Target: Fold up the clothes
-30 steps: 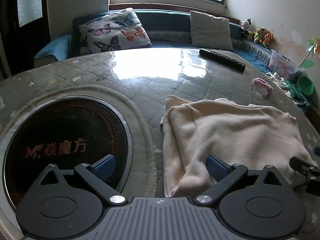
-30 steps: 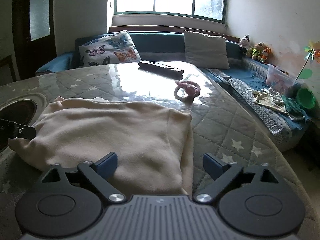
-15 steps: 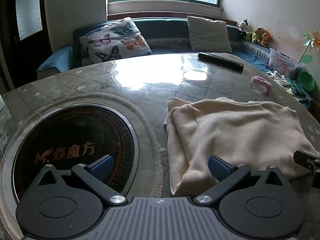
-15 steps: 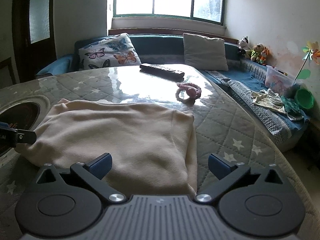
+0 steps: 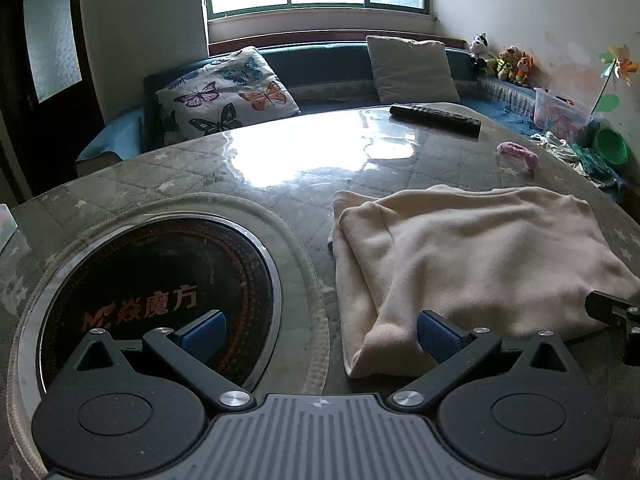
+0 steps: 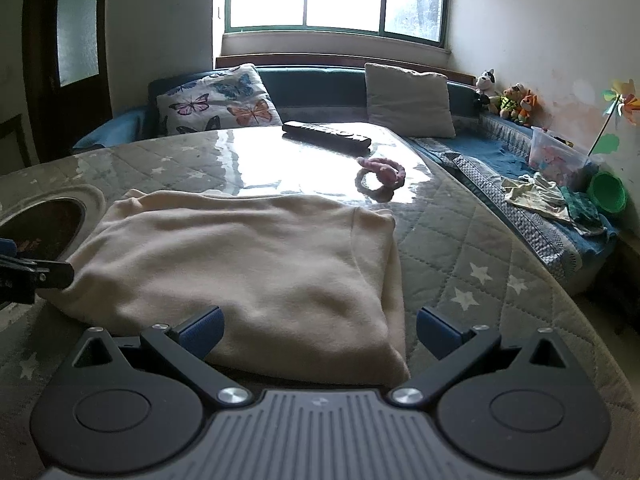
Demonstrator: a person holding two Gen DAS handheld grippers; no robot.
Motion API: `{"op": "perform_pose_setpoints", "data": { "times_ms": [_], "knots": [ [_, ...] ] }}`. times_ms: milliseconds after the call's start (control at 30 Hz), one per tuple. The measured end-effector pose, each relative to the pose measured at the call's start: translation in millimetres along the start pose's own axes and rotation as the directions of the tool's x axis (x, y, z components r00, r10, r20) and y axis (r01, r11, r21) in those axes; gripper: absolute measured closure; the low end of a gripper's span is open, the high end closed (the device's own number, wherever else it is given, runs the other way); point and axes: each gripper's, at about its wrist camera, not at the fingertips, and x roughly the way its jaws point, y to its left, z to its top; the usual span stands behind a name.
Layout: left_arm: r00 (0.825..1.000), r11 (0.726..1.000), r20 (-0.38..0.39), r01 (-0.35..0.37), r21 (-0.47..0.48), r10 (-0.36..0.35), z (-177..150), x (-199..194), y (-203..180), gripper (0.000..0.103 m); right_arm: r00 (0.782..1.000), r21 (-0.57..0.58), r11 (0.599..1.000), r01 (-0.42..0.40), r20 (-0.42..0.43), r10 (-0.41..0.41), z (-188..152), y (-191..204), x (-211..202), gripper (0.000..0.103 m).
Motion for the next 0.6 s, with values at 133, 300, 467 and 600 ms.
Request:
{"op": "perform_pose_setpoints", "data": {
  "times_ms": [133,300,467,600],
  "knots": [
    [1.0,1.0,-0.002,-0.005,0.008,0.005,-2,-2,-1,0.0,1.0,-0.002,1.0,-0.007,0.008,0.007,-1,5,-4,0.0],
    [1.0,1.0,-0.016,-0.011,0.015,0.012,-9,-3,-1,0.0,1.0,0.002,1.0,-0.021,0.013,0.021,-3,11,-10,0.0],
    [1.0,1.0,-0.025,-0.013,0.014,0.013,-17,-7,0,0.0,1.0,-0.008,1.0,-0.03,0.01,0.03,-9,20,-15,0.0],
    [0.999,1.0,-0.027,-0.018,0.016,0.019,-22,-11,1,0.0,0.999,-0.007,0.999,-0.04,0.007,0.04,-14,25,-20,0.0]
  ]
}}
